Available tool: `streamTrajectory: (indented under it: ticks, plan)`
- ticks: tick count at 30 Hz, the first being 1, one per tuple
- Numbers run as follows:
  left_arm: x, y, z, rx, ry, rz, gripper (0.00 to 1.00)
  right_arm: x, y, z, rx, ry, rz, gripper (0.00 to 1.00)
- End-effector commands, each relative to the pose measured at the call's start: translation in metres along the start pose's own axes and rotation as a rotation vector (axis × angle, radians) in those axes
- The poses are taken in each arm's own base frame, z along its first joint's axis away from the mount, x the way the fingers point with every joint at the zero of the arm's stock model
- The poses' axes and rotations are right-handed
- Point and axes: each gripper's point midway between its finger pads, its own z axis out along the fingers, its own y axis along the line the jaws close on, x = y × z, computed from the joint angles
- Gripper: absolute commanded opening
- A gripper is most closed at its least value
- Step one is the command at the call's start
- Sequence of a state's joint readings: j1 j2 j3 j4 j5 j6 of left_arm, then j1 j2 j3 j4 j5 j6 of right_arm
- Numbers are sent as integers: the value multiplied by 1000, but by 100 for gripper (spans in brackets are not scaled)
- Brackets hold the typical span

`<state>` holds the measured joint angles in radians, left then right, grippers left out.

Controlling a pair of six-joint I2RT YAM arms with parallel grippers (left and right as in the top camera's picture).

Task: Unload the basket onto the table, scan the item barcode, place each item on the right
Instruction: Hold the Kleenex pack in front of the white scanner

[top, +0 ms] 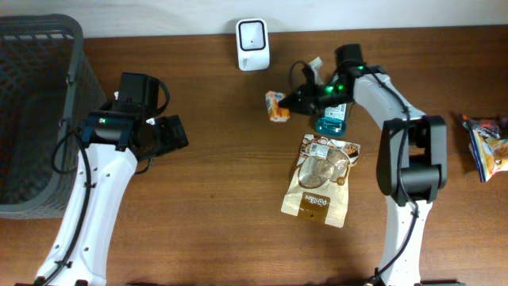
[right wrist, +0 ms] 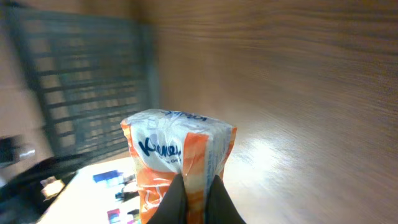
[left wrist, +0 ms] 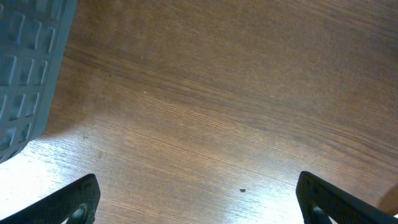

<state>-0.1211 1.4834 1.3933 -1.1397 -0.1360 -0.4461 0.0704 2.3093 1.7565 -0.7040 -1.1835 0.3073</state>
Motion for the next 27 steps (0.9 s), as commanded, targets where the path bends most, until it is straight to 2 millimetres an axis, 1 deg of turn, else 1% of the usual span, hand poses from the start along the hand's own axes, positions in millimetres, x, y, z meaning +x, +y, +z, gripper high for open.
streamTrajectory:
  ticks: [1,2,3,13,22,24,27]
  plan:
    - [-5,3,-6,-2,-25,-21,99,7,62,-13,-334,78,-111,4]
    - [-5,3,-6,-2,-25,-21,99,7,67,-15,-358,84,-121,4]
    - [-5,3,-6,-2,-26,-21,99,6,67,-15,-358,83,-123,4]
    - [-5,3,-6,-2,-26,-21,99,6,67,-15,-357,90,-87,4]
    - [-5,3,-6,-2,-26,-21,99,6,67,-15,-356,90,-88,4]
    - [-5,3,-6,-2,-25,-20,99,4,64,-13,-334,82,-81,4]
    - [-5,2,-6,-2,-25,-20,99,-4,55,-3,-231,51,-60,4]
